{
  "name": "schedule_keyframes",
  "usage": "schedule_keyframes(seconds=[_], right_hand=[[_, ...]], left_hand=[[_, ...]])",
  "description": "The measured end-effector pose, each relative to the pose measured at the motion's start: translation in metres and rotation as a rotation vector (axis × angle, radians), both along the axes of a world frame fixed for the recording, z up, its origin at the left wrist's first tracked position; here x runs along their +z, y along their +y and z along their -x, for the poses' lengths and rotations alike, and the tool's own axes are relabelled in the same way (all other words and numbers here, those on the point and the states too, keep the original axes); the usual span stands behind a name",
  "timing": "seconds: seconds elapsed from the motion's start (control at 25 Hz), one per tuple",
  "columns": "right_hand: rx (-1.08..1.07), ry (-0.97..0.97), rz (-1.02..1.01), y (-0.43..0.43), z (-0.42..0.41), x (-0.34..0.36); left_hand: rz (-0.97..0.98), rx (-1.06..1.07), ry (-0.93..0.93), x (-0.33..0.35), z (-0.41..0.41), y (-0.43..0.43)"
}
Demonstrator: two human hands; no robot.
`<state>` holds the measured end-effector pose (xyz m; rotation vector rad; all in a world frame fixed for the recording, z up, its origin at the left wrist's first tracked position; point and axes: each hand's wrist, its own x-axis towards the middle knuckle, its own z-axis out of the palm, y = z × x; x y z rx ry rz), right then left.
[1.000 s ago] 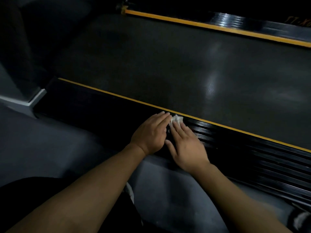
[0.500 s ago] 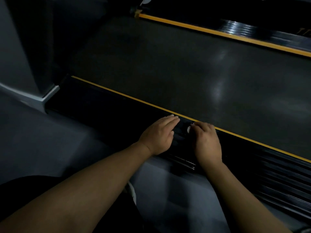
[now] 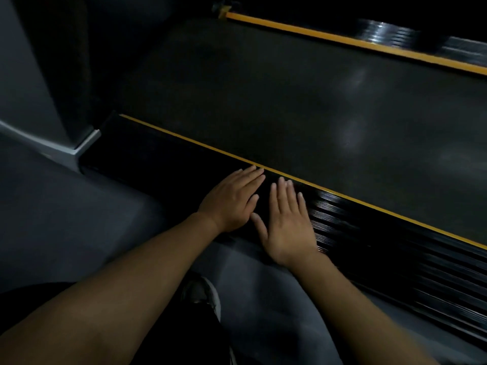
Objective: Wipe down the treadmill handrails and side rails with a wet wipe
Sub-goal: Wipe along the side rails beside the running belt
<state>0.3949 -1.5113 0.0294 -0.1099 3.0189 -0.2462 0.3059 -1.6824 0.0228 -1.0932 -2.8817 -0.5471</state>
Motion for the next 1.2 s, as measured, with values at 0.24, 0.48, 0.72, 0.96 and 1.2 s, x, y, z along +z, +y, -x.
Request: schedule_keyframes(seconds=[0.24, 0.48, 0.72, 0.96, 1.2], right_hand=[[-0.212, 0.021, 0.005, 0.029, 0.001, 0.002], [0.02, 0.121, -0.054, -0.002, -0.034, -0.011], [0.021, 0.123, 0.025, -0.051, -0.056, -0.015], [-0.2, 0.167, -0.002, -0.016, -0.086, -0.015], [0.076, 0.139, -0.03, -0.043, -0.091, -0.022]], left_hand=[[-0.015, 0.002, 0.019, 0.001, 0.0, 0.002], [0.005, 0.005, 0.026, 0.002, -0.002, 0.001], [0.018, 0.021, -0.006, 0.001, -0.003, 0.0], [-0.007, 0.018, 0.005, -0.001, -0.003, 0.0], [-0.05, 0.003, -0.072, 0.001, -0.002, -0.002]])
